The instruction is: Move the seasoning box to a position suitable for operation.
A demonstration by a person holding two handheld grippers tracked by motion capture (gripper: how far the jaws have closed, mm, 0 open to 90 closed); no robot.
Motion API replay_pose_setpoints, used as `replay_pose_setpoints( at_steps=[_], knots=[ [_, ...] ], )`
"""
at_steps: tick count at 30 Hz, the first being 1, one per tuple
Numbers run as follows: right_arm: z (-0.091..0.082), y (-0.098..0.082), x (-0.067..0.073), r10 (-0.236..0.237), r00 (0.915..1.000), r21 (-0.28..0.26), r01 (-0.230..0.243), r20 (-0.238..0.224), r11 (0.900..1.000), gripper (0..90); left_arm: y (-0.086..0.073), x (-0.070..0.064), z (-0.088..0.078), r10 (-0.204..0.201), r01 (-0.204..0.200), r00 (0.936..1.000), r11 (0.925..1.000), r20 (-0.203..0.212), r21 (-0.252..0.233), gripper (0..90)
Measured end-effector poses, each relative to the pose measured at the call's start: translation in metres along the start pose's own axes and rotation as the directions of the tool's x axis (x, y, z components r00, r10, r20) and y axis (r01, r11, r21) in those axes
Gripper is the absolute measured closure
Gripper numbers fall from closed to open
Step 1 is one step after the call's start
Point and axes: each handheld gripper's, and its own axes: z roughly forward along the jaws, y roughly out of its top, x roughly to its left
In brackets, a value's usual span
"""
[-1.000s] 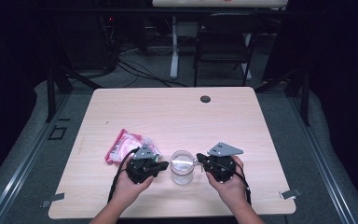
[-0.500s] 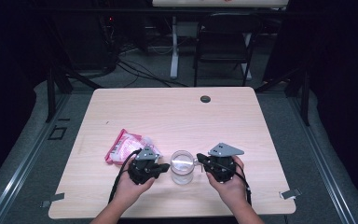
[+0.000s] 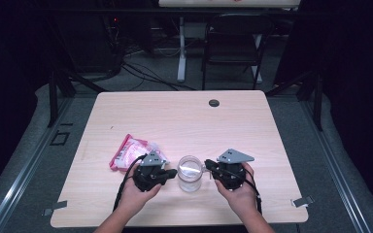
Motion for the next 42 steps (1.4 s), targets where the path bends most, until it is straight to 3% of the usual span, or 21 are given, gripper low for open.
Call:
replay_pose_setpoints(
  at_steps=[4,7,11,17,21,29,34,39,42],
  knots=[
    [0.000,0.000,0.002,-0.006,1.0000,0.001,0.006,-0.005,1.000,81.7,0.001,0.000,-0.001,0.004,-0.004,1.0000,1.0000,-0.004,-0.005,89.8],
    [-0.002,-0.001,0.006,-0.045,0.9985,0.008,0.045,-0.029,0.999,78.2,0.003,-0.001,-0.002,0.001,-0.001,1.0000,0.9999,0.000,-0.012,89.8],
    [-0.005,-0.003,0.014,-0.100,0.9950,0.007,0.100,-0.006,0.995,72.1,0.005,-0.002,-0.004,0.009,-0.009,1.0000,0.9998,-0.001,-0.016,89.8],
    [-0.010,-0.002,0.017,-0.092,0.9947,-0.013,0.092,-0.046,0.996,63.7,0.008,-0.003,-0.006,0.006,-0.006,1.0000,0.9996,0.005,-0.029,88.4],
    [-0.014,-0.002,0.026,-0.125,0.9894,-0.011,0.125,-0.073,0.992,61.8,0.013,-0.006,-0.008,0.005,-0.004,1.0000,0.9988,0.005,-0.049,86.8],
    [-0.015,-0.003,0.036,-0.175,0.9817,-0.009,0.175,-0.075,0.985,53.7,0.018,-0.008,-0.009,0.005,-0.004,0.9998,0.9986,0.019,-0.054,85.4],
    [-0.012,-0.003,0.040,-0.228,0.9733,-0.033,0.228,-0.024,0.973,45.0,0.024,-0.008,-0.013,0.014,-0.013,0.9997,0.9975,0.020,-0.069,82.9],
    [-0.010,-0.002,0.045,-0.249,0.9686,-0.034,0.248,-0.008,0.968,44.9,0.026,-0.009,-0.013,0.010,-0.008,0.9997,0.9970,0.024,-0.078,81.8],
    [-0.007,-0.001,0.049,-0.279,0.9600,-0.035,0.280,0.025,0.959,45.5,0.027,-0.011,-0.012,0.011,-0.009,0.9997,0.9966,0.023,-0.082,80.1]
  ],
)
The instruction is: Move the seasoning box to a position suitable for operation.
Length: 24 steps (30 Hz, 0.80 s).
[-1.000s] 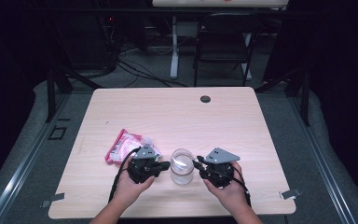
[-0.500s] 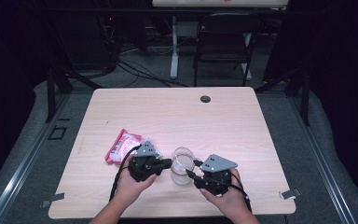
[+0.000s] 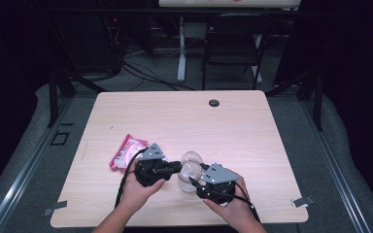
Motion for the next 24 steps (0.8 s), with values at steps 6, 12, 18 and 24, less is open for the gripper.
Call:
replay_pose_setpoints(
  at_steps=[6,12,18,24],
  knots=[
    [0.002,0.002,0.001,-0.013,0.9997,0.007,0.012,0.019,1.000,46.7,-0.002,0.002,0.001,-0.002,0.002,0.9999,1.0000,-0.011,0.004,76.7],
    [0.000,0.002,0.001,-0.021,0.9995,-0.002,0.021,0.024,1.000,49.0,-0.007,0.005,0.007,-0.017,0.018,0.9991,0.9997,-0.039,0.016,69.4],
    [-0.001,0.002,0.000,-0.012,0.9997,-0.004,0.012,0.020,1.000,49.4,-0.010,0.006,0.012,-0.026,0.027,0.9983,0.9994,-0.052,0.021,65.5],
    [-0.002,0.002,-0.002,-0.003,0.9999,-0.008,0.003,0.015,1.000,49.8,-0.012,0.006,0.016,-0.021,0.023,0.9976,0.9991,-0.066,0.035,65.0]
  ],
)
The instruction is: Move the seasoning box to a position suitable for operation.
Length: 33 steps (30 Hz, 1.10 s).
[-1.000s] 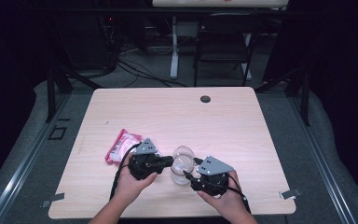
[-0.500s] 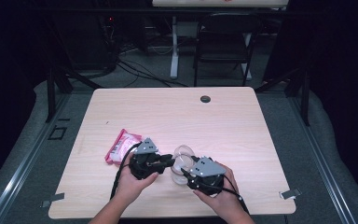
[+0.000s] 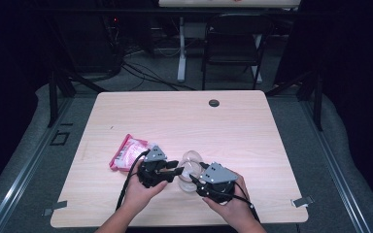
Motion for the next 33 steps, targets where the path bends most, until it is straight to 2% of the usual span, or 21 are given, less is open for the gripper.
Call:
replay_pose_setpoints(
  at_steps=[9,33],
  knots=[
    [-0.001,-0.001,-0.001,0.013,0.9999,-0.009,-0.013,-0.008,1.000,50.5,-0.004,0.001,0.004,-0.018,0.018,0.9998,0.9998,0.006,-0.007,64.7],
    [-0.018,-0.007,-0.014,0.077,0.9969,-0.051,-0.077,-0.015,0.996,58.8,-0.004,0.002,0.003,-0.007,0.007,0.9999,1.0000,0.012,-0.006,64.9]
  ],
)
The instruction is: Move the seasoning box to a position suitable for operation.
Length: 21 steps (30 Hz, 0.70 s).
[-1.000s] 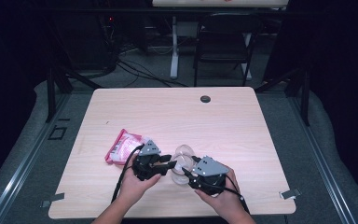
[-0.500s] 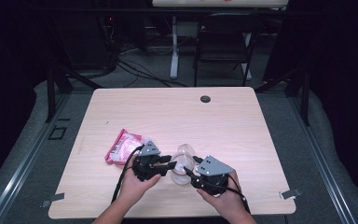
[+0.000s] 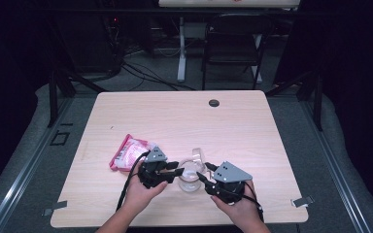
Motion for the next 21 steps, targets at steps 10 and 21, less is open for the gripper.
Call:
replay_pose_setpoints(
  at_steps=[10,21],
  knots=[
    [-0.011,-0.007,-0.010,0.045,0.9988,-0.003,-0.045,0.018,0.999,59.1,0.000,0.000,0.000,0.000,0.000,1.0000,1.0000,0.000,0.000,65.0],
    [-0.008,-0.018,-0.012,0.095,0.9950,0.010,-0.095,0.032,0.995,55.4,0.000,0.000,0.000,-0.003,0.003,1.0000,1.0000,-0.003,0.004,65.0]
  ],
)
